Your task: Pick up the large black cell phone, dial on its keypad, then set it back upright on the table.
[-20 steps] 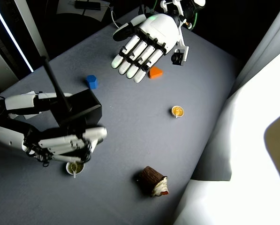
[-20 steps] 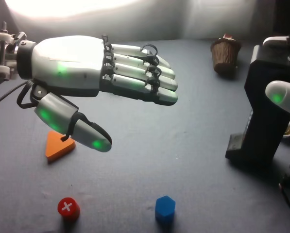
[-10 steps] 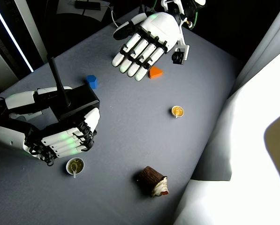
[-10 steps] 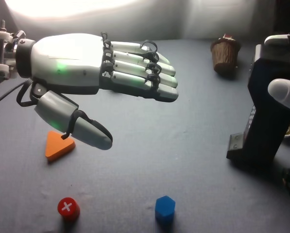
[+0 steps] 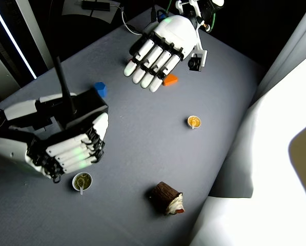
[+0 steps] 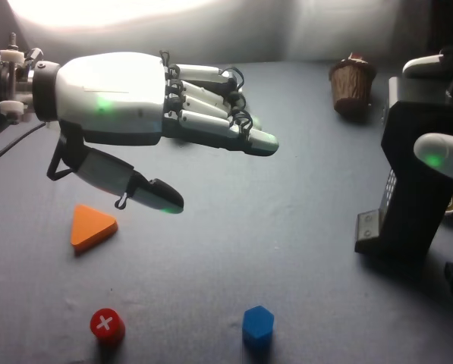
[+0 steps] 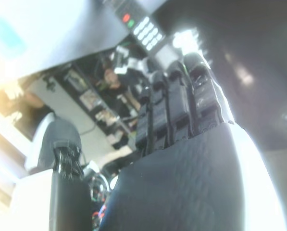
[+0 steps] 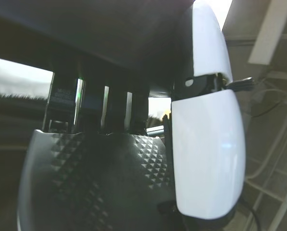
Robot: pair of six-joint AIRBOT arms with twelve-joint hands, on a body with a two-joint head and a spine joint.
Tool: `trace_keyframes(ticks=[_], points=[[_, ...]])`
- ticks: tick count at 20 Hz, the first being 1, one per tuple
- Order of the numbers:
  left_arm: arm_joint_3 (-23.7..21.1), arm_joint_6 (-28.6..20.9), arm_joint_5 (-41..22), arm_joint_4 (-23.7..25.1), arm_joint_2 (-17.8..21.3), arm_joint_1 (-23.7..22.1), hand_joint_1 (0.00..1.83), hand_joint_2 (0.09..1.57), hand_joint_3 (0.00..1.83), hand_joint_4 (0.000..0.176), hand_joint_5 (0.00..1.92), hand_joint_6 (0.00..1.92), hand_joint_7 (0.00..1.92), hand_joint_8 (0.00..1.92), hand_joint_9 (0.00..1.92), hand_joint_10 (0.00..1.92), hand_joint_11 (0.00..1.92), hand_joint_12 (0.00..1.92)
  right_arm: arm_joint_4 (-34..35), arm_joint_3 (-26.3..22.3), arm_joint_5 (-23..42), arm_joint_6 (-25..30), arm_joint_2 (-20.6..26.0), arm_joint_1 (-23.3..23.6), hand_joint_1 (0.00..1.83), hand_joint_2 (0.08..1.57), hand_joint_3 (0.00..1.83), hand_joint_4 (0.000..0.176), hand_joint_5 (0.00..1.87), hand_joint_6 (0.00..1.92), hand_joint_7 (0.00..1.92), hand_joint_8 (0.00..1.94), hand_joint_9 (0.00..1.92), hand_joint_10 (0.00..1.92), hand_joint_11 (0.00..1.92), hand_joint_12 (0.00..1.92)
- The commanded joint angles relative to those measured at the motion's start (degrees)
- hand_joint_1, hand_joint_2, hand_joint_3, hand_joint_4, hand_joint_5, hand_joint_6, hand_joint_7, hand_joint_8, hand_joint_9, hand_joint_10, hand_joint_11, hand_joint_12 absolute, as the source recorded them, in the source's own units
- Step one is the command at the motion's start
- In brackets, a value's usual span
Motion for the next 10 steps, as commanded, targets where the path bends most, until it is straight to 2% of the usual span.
trace_keyframes(ticks=[1, 2, 3, 4, 5, 7, 9, 10], points=[[-0.29, 0.4, -2.73, -6.33, 0.3, -1.54, 0.66, 1.31, 0.01, 0.035, 0.2, 0.0, 0.57, 0.01, 0.65, 0.14, 0.09, 1.31, -0.38, 0.68, 9.62, 1.24, 0.68, 0.83, 1.49, 1.11, 0.0, 0.0, 0.9, 0.94, 0.96, 0.9, 0.95, 1.06, 0.82, 1.62], [-0.34, 0.31, -2.24, -6.64, 0.3, -1.57, 0.66, 1.31, 0.01, 0.035, 0.2, 0.0, 0.57, 0.01, 0.65, 0.14, 0.09, 1.31, -0.81, 1.06, 10.0, 1.24, 0.72, 1.15, 1.49, 1.11, 0.0, 0.0, 0.9, 0.94, 0.96, 0.9, 0.95, 1.06, 0.82, 1.62], [-0.44, 0.28, -1.83, -6.83, 0.3, -1.59, 0.91, 1.21, 0.0, 0.038, 0.2, 0.0, 0.71, 0.03, 0.78, 0.54, 0.32, 1.5, -0.91, 1.37, 10.1, 1.24, 0.85, 1.63, 1.49, 1.11, 0.0, 0.0, 0.9, 0.94, 0.95, 0.9, 0.95, 1.06, 0.82, 1.62], [-0.61, 0.15, -1.24, -6.87, 0.3, -1.59, 0.91, 1.21, 0.0, 0.038, 0.2, 0.0, 0.71, 0.03, 0.78, 0.54, 0.32, 1.5, -0.9, 1.62, 10.11, 1.24, 0.95, 2.08, 1.49, 1.11, 0.0, 0.0, 0.9, 0.94, 0.95, 0.9, 0.95, 1.06, 0.82, 1.62], [-0.84, 0.26, -0.71, -7.01, 0.3, -1.59, 1.28, 1.26, 0.0, 0.068, 0.21, 0.0, 0.69, 1.39, 0.8, 1.5, 0.64, 1.83, -0.88, 1.8, 10.12, 1.24, 1.02, 2.51, 1.49, 1.11, 0.0, 0.0, 0.92, 0.94, 0.95, 0.9, 0.94, 1.07, 0.81, 1.61], [-1.33, 0.63, 0.13, -7.47, 0.3, -1.59, 1.28, 1.31, 0.0, 0.08, 0.04, 0.0, 0.61, 1.64, 0.79, 1.9, 0.77, 1.92, -0.86, 1.99, 10.15, 1.24, 1.06, 3.18, 1.49, 1.11, 0.0, 0.0, 0.93, 0.93, 0.95, 0.91, 0.93, 1.1, 0.8, 1.63], [-2.1, 0.77, 1.03, -7.7, 0.27, -1.6, 1.27, 1.31, 0.0, 0.08, 0.0, 0.0, 0.62, 1.63, 0.81, 1.92, 0.75, 1.92, -0.86, 2.36, 10.15, 1.24, 1.06, 4.06, 1.49, 1.11, 0.0, 0.0, 0.93, 0.91, 0.95, 0.9, 0.94, 1.1, 0.81, 1.62], [-2.34, 0.82, 1.26, -7.84, 0.22, -1.66, 1.27, 1.3, 0.0, 0.086, 0.0, 0.0, 0.61, 1.63, 0.81, 1.92, 0.74, 1.92, -0.86, 2.46, 10.15, 1.24, 1.06, 4.37, 1.49, 1.11, 0.0, 0.0, 0.93, 0.91, 0.95, 0.9, 0.94, 1.09, 0.82, 1.61]])
